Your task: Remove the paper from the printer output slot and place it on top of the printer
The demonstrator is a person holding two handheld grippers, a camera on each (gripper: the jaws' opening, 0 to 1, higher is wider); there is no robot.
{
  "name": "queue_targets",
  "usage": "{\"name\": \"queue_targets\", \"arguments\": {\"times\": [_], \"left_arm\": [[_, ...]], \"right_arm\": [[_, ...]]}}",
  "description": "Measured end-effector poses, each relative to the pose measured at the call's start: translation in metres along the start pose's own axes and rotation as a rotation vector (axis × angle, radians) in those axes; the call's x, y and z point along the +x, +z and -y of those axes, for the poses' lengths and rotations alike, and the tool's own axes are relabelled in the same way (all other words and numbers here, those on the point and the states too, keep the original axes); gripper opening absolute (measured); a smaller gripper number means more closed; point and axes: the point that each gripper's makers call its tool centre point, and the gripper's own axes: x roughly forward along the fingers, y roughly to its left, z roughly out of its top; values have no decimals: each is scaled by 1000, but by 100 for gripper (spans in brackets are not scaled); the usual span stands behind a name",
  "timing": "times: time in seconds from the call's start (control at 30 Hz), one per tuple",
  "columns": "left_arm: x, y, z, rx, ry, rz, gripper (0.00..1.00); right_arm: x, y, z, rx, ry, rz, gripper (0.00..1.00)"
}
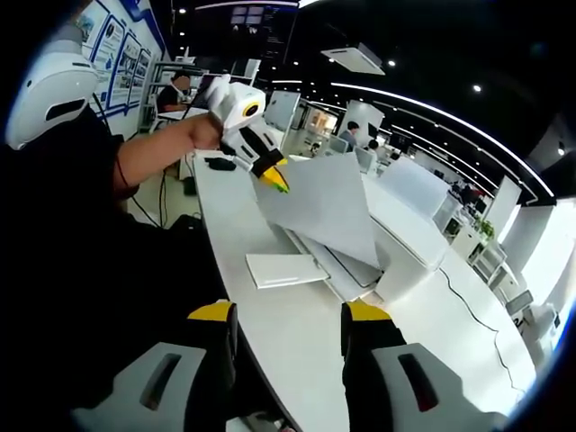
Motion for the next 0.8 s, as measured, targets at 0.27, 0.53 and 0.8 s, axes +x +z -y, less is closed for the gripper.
{"name": "queue_targets", "arguments": {"times": [0.27, 0.53, 0.8], "left_arm": [[0, 1, -3, 0, 4, -5, 6], [-1, 4, -8, 2, 10, -13, 5], [4, 6, -7, 4, -9, -22, 5]], "right_arm": [[-1, -1, 1, 3, -1, 0, 42], [-2, -1, 3, 2, -2, 2, 42], [-4, -1, 4, 3, -3, 3, 42]]}}
